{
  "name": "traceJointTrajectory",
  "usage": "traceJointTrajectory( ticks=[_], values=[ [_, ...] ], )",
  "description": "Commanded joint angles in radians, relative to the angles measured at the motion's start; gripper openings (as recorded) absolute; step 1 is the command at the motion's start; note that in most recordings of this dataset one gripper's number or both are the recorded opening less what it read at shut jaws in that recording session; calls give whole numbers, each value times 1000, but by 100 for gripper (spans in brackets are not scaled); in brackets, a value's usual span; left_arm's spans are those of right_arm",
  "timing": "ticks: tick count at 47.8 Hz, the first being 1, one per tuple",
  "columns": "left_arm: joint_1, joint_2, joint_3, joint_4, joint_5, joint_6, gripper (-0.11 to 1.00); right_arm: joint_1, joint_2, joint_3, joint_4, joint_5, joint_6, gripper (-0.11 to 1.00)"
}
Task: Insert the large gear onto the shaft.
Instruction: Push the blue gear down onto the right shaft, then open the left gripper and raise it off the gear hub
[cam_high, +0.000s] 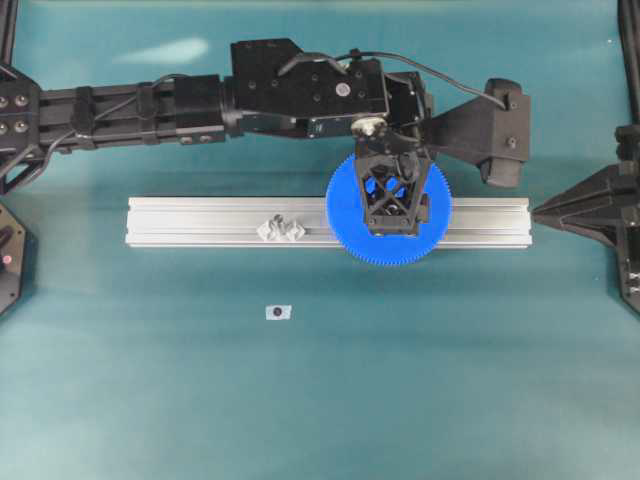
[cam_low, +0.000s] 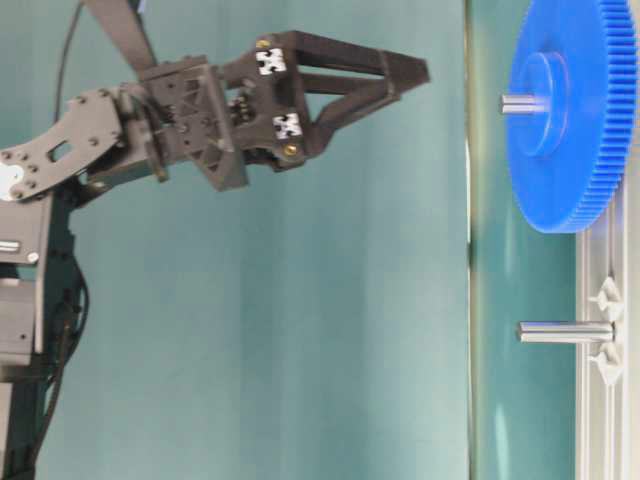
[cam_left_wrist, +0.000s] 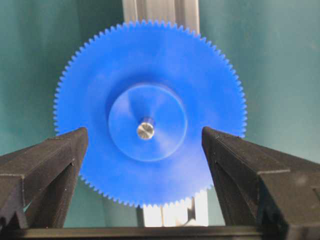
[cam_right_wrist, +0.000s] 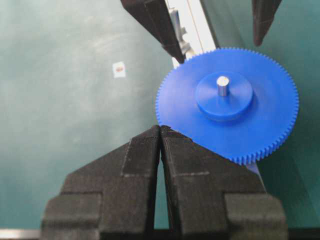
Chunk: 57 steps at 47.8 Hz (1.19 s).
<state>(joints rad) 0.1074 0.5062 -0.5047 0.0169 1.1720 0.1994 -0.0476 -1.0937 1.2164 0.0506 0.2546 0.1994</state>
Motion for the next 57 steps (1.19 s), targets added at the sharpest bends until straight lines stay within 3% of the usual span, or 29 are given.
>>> traceJointTrajectory(
  ticks=[1,14,44,57],
  values=[
    [-12,-57,-26,2,-9,-2,89,-2,6,-9,-3,-5,8,11],
    [-15,-97,-2,2,-25,-2,89,-2,6,-11,-3,-5,9,11],
    [-14,-225,215,2,-193,-54,89,-2,6,-12,-2,-5,9,11],
    [-14,-230,222,2,-221,-63,89,-2,6,-11,-3,-8,14,11]
  ],
)
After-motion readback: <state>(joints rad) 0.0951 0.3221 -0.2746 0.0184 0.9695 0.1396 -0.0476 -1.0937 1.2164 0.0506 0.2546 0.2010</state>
